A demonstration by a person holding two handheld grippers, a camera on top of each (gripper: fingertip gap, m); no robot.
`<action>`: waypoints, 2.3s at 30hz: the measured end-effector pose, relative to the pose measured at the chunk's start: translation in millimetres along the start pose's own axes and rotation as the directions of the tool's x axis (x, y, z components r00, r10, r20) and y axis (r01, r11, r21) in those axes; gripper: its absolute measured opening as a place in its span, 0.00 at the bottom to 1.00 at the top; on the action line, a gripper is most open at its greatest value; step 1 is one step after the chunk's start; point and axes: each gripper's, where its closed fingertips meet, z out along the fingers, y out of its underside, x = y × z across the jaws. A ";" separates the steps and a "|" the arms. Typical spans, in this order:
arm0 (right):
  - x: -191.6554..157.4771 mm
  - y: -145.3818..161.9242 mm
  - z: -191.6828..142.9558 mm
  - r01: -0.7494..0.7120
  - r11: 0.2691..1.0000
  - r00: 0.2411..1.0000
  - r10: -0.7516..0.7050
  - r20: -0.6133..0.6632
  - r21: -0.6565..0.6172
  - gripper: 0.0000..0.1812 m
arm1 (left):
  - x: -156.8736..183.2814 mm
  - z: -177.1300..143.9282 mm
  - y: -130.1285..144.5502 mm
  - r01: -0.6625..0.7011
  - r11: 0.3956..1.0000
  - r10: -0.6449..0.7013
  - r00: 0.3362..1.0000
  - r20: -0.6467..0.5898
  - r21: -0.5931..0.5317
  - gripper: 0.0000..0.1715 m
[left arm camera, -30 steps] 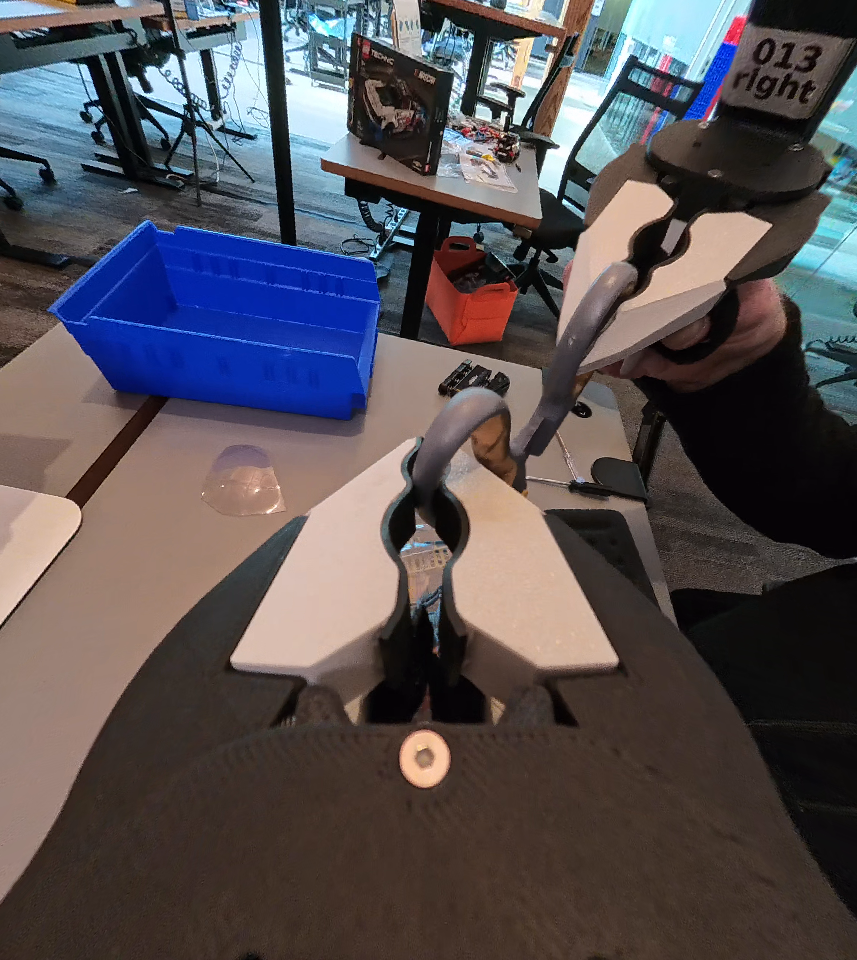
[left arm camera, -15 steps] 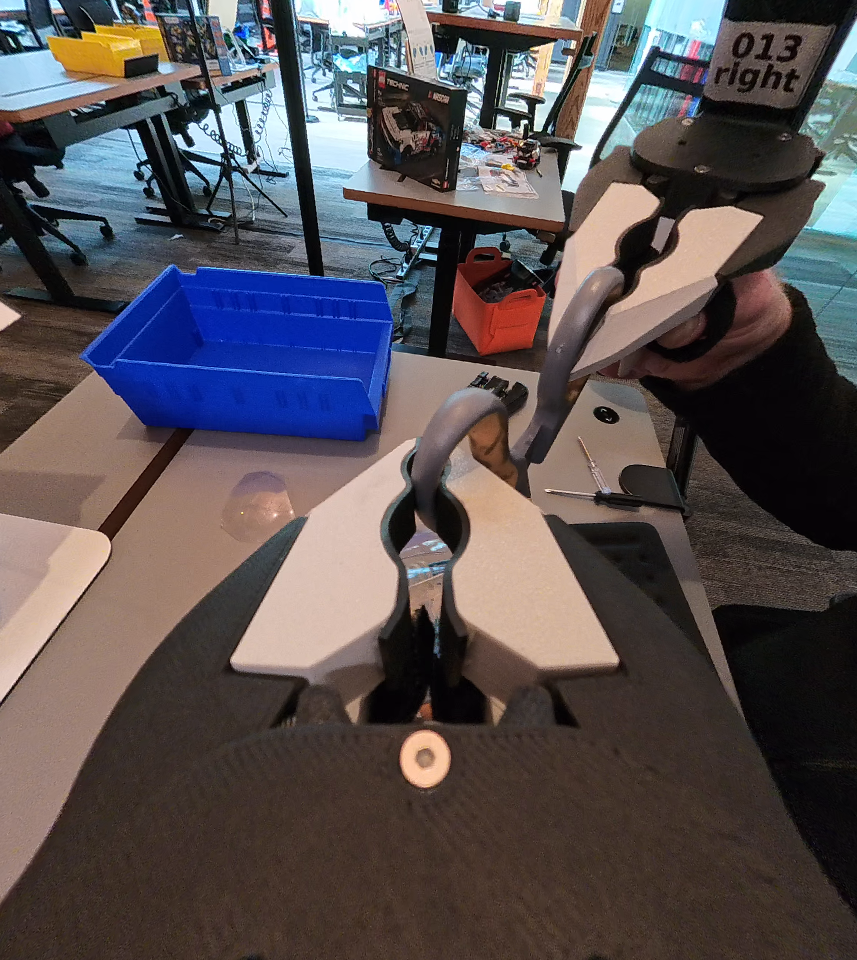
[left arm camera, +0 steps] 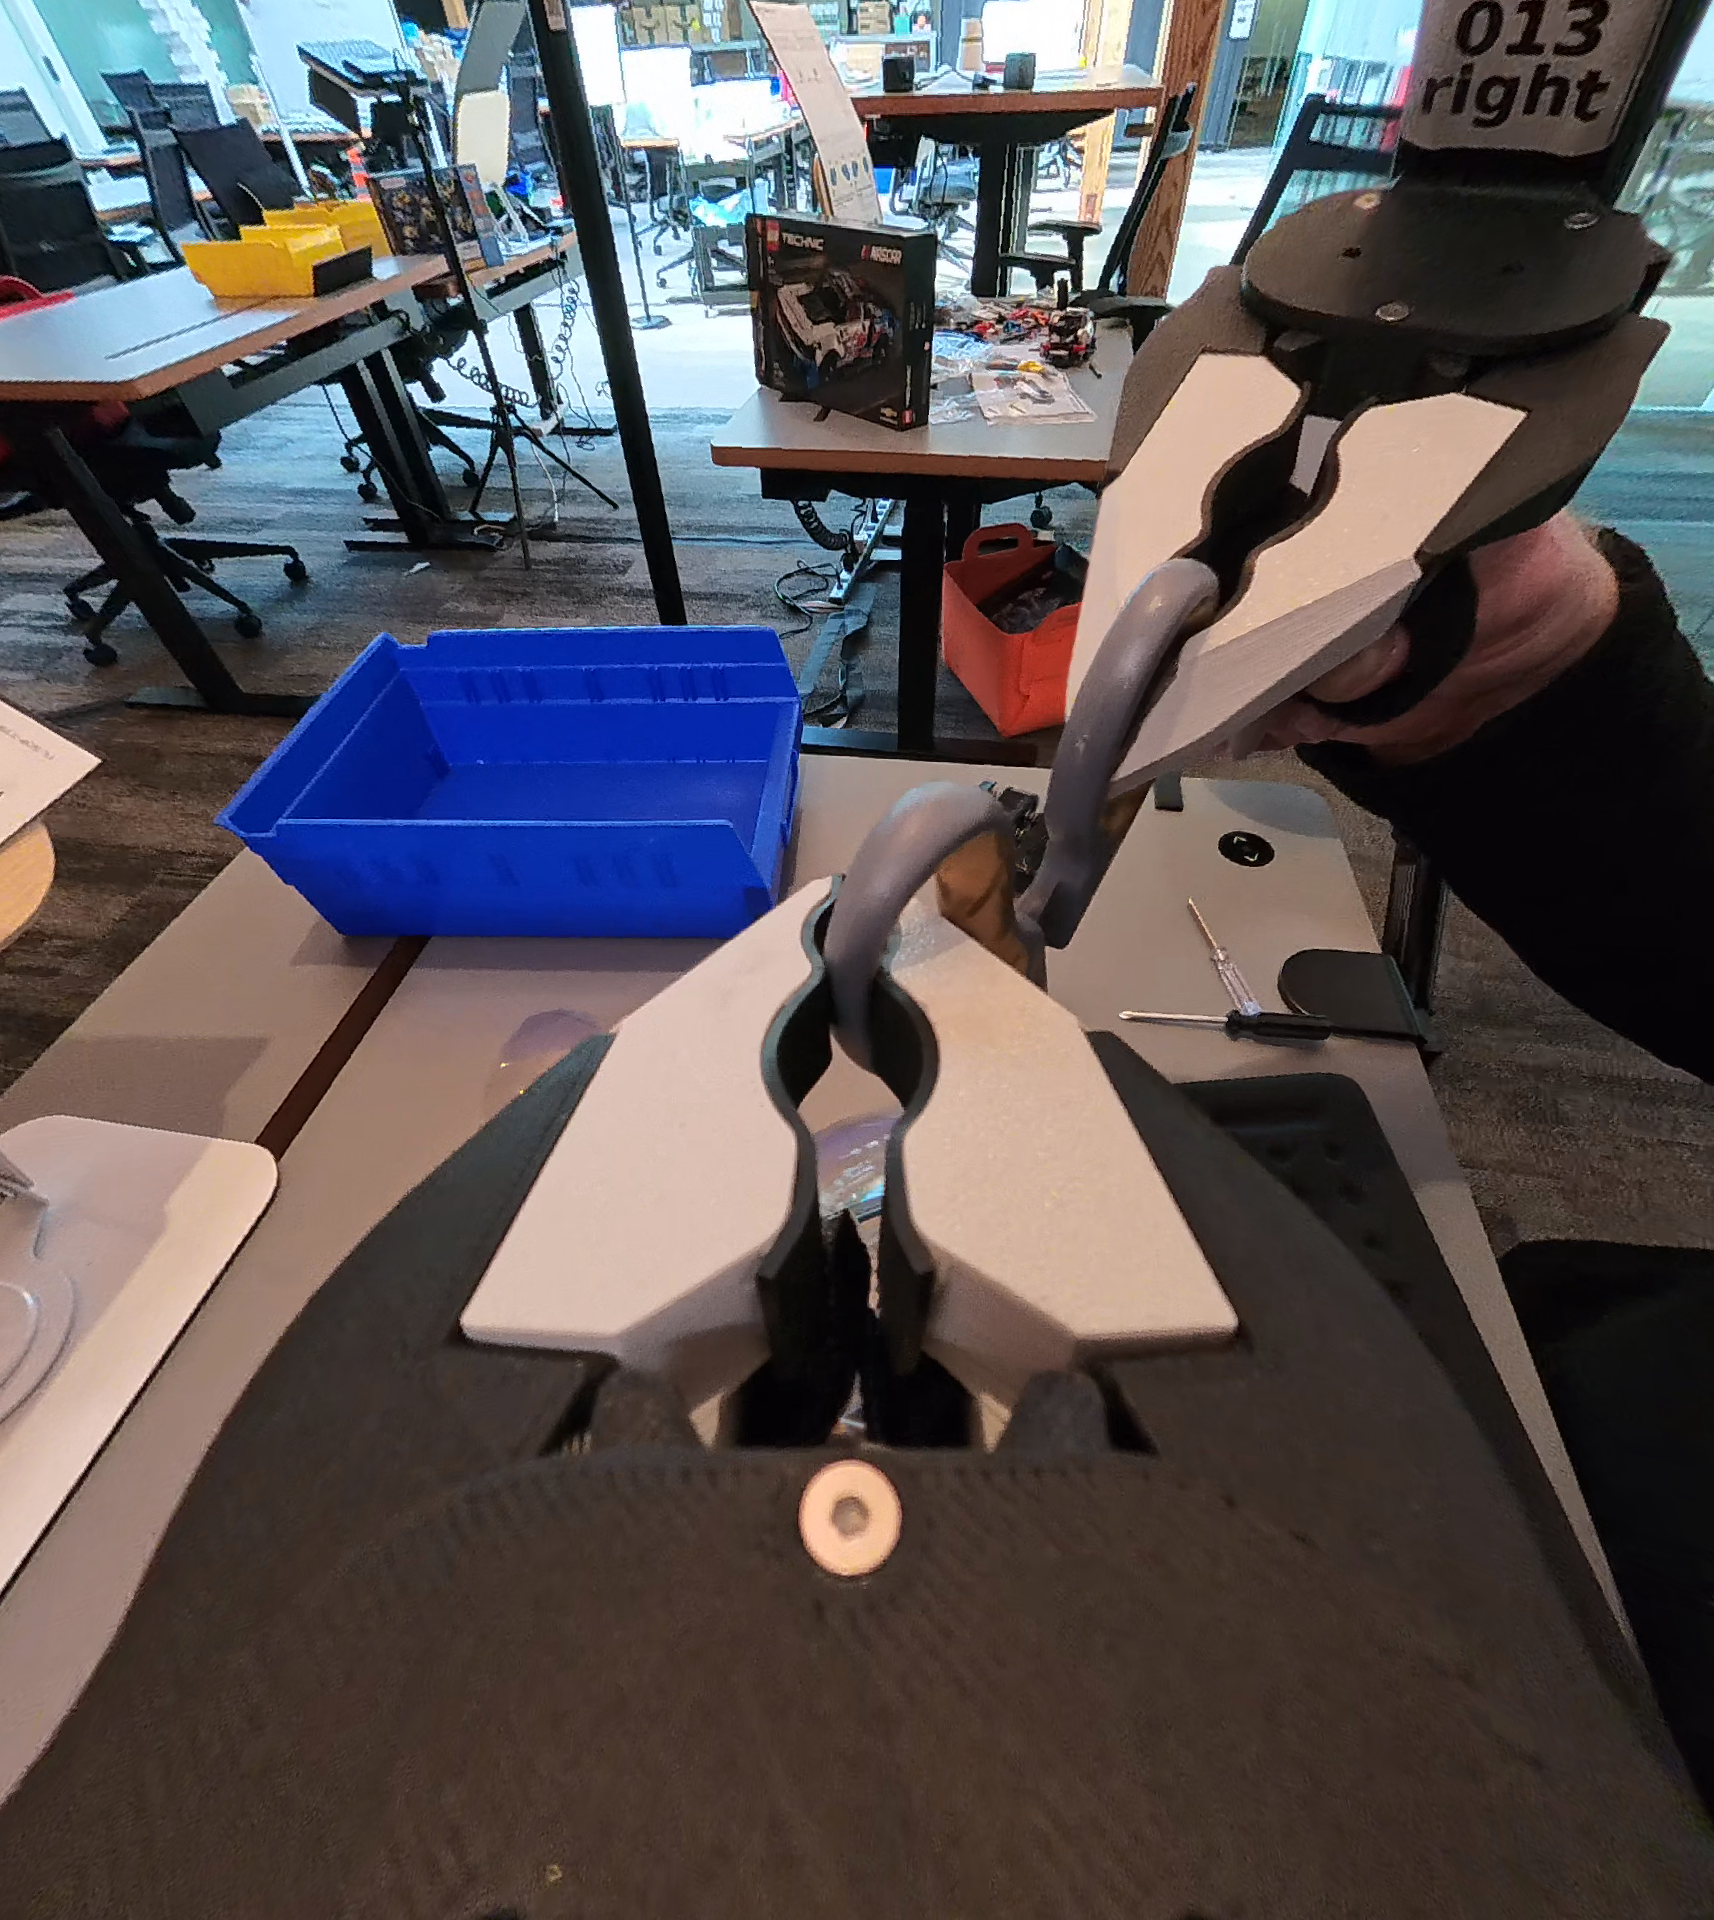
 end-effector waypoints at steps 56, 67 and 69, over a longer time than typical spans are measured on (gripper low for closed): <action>8.9 11.5 -11.0 0.184 0.980 0.982 -0.181 -0.048 0.080 0.00 | -4.0 13.7 -11.9 -0.280 0.957 0.276 0.959 0.065 0.075 0.00; -10.4 15.5 -7.6 0.368 0.930 0.915 -0.367 -0.166 -0.028 0.00 | 7.4 4.5 -4.9 -0.389 0.913 0.382 0.921 0.079 0.122 0.01; -11.8 19.1 -6.8 0.388 0.920 0.905 -0.390 -0.170 -0.047 0.00 | 11.1 4.4 -0.9 -0.405 0.906 0.400 0.914 0.065 0.123 0.00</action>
